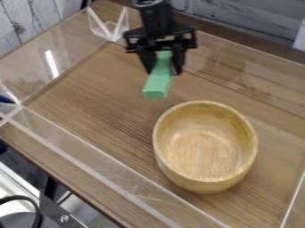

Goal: Remove the green block from inside the brown bowl and put it on the table

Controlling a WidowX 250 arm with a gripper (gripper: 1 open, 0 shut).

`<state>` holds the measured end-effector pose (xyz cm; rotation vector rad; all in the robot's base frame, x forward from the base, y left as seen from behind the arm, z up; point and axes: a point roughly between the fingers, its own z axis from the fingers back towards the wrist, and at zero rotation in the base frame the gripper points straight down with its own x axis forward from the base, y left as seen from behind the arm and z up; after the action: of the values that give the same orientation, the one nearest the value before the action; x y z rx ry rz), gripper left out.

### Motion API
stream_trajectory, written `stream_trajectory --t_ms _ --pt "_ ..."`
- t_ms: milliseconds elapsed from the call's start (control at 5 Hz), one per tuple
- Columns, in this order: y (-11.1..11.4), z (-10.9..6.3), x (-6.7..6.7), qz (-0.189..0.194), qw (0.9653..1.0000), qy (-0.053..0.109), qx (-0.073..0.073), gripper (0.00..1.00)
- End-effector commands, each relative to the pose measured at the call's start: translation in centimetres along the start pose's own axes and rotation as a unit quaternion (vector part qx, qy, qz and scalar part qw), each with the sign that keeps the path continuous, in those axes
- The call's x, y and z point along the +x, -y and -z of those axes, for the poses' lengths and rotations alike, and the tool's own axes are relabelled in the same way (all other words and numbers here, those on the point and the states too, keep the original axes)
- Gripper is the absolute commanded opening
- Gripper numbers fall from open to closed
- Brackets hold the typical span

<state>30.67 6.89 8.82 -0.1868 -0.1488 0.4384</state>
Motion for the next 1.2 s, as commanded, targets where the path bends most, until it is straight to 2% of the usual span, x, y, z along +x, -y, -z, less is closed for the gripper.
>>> stream_trajectory --t_ms 0,200,400,600,1000 --pt "-3.8 -2.3 0.8 -0.002 0.9987 0.050 -0.005 0.00" --pt "-8.0 -1.9 1.1 -0.007 0.9982 0.060 -0.005 0.00" --pt "-10.8 -1.2 2.6 -0.024 0.9966 0.076 0.018 0.00" --pt "-11.4 -0.1 3.8 -0.029 0.9953 0.085 0.036 0.00" --pt "-12.7 0.8 3.6 -0.017 0.9967 0.065 0.045 0.00"
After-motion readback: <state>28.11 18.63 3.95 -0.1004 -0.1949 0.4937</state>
